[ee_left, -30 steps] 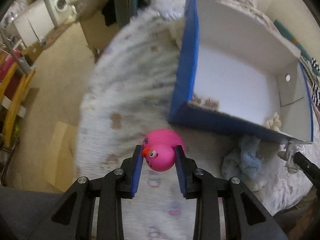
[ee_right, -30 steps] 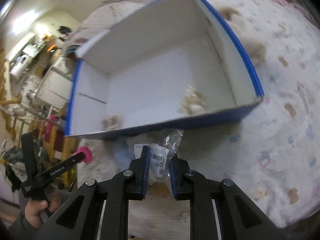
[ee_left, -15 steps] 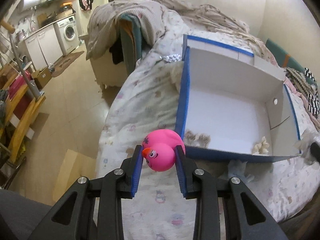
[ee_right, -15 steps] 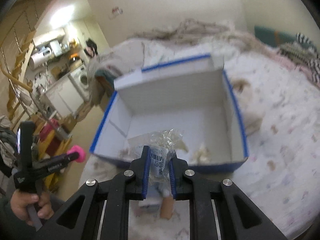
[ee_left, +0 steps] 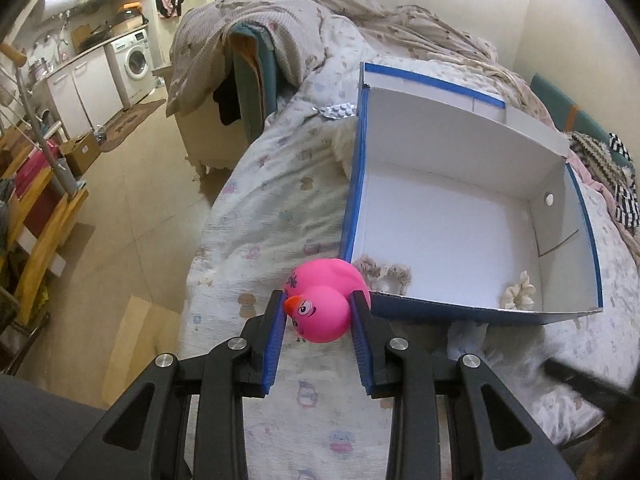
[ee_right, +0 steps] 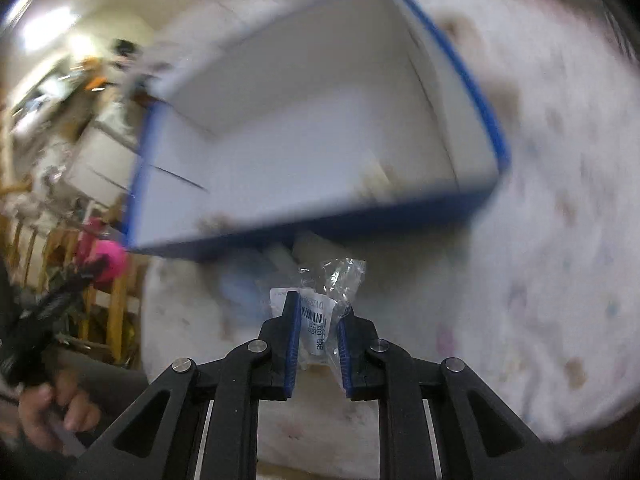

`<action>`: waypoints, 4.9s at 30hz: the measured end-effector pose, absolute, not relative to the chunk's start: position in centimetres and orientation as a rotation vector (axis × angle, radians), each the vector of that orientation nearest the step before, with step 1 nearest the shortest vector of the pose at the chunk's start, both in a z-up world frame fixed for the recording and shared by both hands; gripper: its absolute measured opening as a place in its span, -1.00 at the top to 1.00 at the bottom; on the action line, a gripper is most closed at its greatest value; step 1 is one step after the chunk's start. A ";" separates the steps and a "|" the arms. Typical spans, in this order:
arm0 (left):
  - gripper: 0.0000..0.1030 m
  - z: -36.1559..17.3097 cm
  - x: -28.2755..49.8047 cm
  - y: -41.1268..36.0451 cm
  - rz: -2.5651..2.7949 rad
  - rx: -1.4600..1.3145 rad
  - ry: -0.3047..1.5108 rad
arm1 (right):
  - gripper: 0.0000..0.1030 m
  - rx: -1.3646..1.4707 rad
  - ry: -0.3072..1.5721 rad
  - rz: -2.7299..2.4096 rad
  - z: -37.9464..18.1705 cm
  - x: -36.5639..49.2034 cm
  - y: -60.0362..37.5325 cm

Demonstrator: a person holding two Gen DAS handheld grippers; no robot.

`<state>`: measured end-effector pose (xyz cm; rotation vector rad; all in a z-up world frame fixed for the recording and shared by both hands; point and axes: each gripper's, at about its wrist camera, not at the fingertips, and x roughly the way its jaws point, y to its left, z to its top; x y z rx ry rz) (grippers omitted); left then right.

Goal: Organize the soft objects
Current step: 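Carry the duck and the plastic bag over the box with both tools, then open the left tool to drop the pink duck while the right tool drops the bag, then move both open tools back over the items beside the box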

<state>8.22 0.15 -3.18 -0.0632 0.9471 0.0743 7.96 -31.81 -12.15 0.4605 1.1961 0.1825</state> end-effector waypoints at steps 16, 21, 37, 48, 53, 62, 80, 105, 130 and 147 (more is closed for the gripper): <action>0.44 -3.4 8.6 0.5 0.077 -0.091 0.957 | 0.13 0.670 1.392 0.078 -17.0 8.3 -34.8; 0.44 -3.5 8.6 0.5 0.078 -0.093 0.959 | -0.12 0.651 1.427 0.070 -17.4 7.4 -34.5; 0.44 -3.4 8.0 1.1 0.106 -0.082 0.958 | 0.85 0.579 1.229 0.225 -10.0 5.8 -30.4; 0.44 -0.7 7.5 0.6 0.131 -0.046 0.881 | 0.85 0.574 1.050 0.309 -3.7 6.0 -32.4; 0.44 0.7 8.2 -0.6 0.109 -0.024 0.853 | 0.85 0.556 0.961 0.316 -1.7 7.4 -33.4; 0.44 2.6 10.7 -2.9 0.065 0.034 0.822 | 0.85 0.528 0.886 0.311 -1.6 11.1 -33.3; 0.44 -2.4 17.8 -8.2 -0.026 0.171 0.902 | 0.85 0.444 0.918 0.264 -4.9 16.1 -32.6; 0.44 -6.9 20.9 -9.0 -0.078 0.126 1.006 | 0.85 0.285 1.066 0.245 -9.6 18.9 -29.4; -0.30 -6.3 20.0 -9.5 -0.067 0.141 0.983 | -0.45 0.334 1.002 0.208 -8.6 18.8 -30.2; -0.36 -4.9 19.3 -9.1 -0.029 0.121 0.953 | -1.00 0.350 0.941 0.189 -7.3 18.5 -30.5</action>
